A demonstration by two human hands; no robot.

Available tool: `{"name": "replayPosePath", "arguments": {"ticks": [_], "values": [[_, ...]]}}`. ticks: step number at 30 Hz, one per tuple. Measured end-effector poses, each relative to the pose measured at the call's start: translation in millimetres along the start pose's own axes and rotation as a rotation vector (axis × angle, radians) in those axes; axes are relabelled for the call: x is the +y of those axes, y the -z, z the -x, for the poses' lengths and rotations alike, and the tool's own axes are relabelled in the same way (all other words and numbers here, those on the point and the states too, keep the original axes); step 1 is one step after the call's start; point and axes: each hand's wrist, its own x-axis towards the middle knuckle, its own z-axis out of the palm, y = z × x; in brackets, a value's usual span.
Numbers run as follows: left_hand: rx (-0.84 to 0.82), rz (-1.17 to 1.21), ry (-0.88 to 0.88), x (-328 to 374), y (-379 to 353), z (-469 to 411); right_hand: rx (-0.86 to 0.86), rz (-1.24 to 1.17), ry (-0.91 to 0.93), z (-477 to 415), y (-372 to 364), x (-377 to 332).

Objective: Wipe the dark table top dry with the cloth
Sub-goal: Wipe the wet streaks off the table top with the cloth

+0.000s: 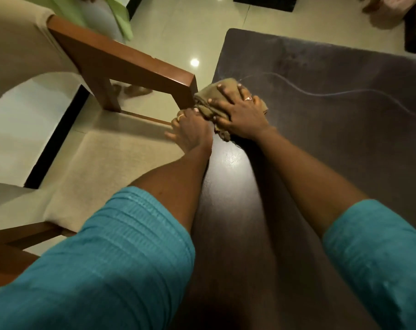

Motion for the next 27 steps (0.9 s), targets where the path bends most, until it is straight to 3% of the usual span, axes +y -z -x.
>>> {"name": "replayPosePath", "arguments": {"ticks": [5, 12, 17, 21, 24, 27], "values": [[-0.043, -0.022, -0.203, 5, -20, -2, 0.055, -0.036, -0.205, -47, 9, 23], [-0.029, -0.02, -0.247, 5, -24, 1, 0.127, -0.111, -0.414, -78, 24, 33], [-0.065, -0.019, -0.224, 7, -21, 2, 0.122, -0.098, -0.26, -41, 15, 29], [-0.078, -0.013, -0.223, 7, -18, 3, 0.016, -0.032, -0.013, -9, 9, 29], [-0.088, -0.015, -0.227, 8, -17, 3, -0.052, -0.016, 0.07, -8, 11, 40], [-0.092, -0.038, -0.224, 9, -16, 3, 0.023, 0.076, 0.104, -23, 10, 51]]}}
